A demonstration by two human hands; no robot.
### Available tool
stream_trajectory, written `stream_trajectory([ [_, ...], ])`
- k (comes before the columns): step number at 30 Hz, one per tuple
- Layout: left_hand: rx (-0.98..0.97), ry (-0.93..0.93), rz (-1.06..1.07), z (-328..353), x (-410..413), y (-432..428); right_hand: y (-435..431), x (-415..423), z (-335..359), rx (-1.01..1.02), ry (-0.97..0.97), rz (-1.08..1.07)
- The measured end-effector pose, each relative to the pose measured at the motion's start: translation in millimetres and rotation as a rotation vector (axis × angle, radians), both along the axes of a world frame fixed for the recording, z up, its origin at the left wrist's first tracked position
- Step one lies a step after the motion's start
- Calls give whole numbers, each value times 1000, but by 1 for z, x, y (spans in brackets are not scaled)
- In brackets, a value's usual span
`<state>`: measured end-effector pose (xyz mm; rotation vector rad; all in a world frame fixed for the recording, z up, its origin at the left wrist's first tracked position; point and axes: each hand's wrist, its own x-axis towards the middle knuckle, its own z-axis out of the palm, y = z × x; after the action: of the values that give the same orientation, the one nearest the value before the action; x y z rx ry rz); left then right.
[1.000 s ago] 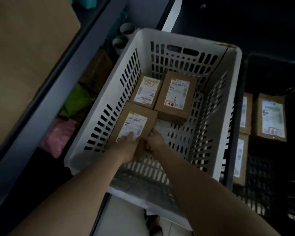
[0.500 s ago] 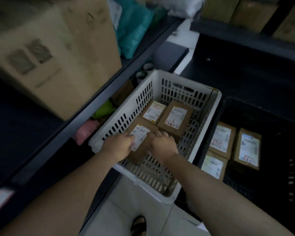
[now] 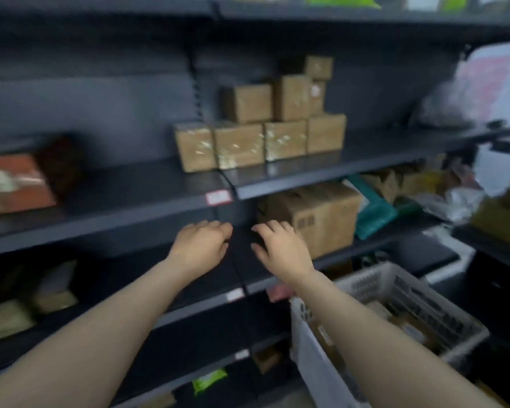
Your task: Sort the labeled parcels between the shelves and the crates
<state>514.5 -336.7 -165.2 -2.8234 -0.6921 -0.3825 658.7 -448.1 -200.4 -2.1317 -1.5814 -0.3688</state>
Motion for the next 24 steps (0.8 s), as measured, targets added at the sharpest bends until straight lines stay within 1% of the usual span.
stream_trajectory([
  [2,26,-72,85,33,-46,15,28,-34,33,42,-39,89],
  [5,71,-131,208,63,-110,41,70,-86,70,71,-82,193],
  [8,108,-165,291,79,-168,73,115,-135,95,83,-103,274],
  [13,159,-183,402,99,-261,141,198,-224,128,28,-100,365],
  [17,105,-237,505,108,-317,192,255,-274,140,28,70,349],
  [20,98,-309,538,110,-336,223,291,-285,148,39,277,280],
  [22,70,-279,572,111,-336,242,312,-287,152,65,449,233],
  [24,25,-258,577,112,-331,260,331,-288,154,49,566,209],
])
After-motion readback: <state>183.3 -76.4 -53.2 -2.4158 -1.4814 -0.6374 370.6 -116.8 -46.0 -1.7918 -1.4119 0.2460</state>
